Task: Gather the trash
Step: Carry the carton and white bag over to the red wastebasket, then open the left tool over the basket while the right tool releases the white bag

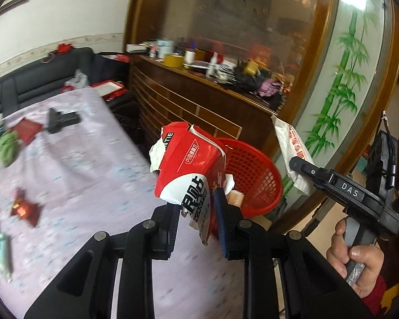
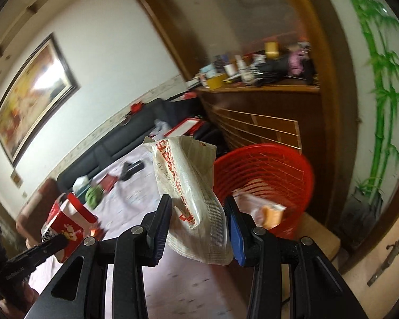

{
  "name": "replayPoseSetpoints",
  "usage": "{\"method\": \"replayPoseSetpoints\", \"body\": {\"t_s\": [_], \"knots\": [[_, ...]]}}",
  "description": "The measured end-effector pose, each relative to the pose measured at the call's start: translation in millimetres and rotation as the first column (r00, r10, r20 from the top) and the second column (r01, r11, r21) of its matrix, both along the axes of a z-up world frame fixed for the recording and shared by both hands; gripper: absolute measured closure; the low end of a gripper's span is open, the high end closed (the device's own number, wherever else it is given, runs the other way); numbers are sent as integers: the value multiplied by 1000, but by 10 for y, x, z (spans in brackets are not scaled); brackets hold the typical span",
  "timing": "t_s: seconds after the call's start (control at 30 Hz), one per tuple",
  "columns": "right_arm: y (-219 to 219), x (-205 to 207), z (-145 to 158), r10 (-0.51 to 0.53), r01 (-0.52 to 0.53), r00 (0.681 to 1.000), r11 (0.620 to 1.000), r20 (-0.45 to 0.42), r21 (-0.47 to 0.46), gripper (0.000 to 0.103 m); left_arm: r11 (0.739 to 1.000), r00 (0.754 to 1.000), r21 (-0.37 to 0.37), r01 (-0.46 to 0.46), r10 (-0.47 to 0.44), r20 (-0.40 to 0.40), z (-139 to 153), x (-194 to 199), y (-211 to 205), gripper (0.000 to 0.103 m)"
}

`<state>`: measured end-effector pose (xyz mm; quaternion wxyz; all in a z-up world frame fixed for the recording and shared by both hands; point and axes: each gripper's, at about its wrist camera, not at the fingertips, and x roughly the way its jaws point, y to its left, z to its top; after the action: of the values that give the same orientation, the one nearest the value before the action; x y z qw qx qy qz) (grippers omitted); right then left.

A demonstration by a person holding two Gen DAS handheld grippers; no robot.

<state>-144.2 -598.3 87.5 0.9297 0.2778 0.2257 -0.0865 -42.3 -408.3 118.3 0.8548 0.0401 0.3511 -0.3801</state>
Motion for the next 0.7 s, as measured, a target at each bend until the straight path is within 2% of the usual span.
{"method": "replayPoseSetpoints", "body": {"t_s": [0.17, 0.2, 0.23, 0.3, 0.37, 0.4, 0.47, 0.53, 0.7], "knots": [[-377, 41, -47, -34, 34, 999, 998, -2, 57, 59, 999, 999, 31, 33, -33, -18, -153, 165, -534, 79], [-445, 68, -54, -40, 40, 999, 997, -4, 65, 59, 999, 999, 39, 38, -37, -20, -193, 200, -629, 72], [-482, 92, -59, -42, 42, 999, 997, -4, 68, 59, 998, 999, 47, 38, -37, -26, -225, 224, -692, 56], [-590, 168, -67, -50, 50, 999, 995, -6, 83, 58, 998, 999, 51, 27, -25, -43, -285, 260, -731, 50], [-682, 252, -75, -59, 60, 998, 994, -9, 95, 52, 999, 998, 47, 28, -25, -50, -300, 270, -673, 50], [-731, 332, -82, -51, 53, 998, 994, -20, 97, 43, 998, 999, 51, 26, -23, -49, -302, 264, -629, 50], [-782, 395, -108, -36, 37, 999, 995, -21, 94, 38, 999, 999, 42, 18, -16, -47, -292, 240, -501, 49], [-779, 391, -112, -40, 42, 999, 996, -28, 79, 37, 999, 999, 32, -5, 6, -46, -280, 209, -298, 38], [-629, 261, -116, -28, 28, 1000, 998, -13, 52, 37, 998, 998, 30, -59, 60, -31, -288, 99, 147, 37]]}}
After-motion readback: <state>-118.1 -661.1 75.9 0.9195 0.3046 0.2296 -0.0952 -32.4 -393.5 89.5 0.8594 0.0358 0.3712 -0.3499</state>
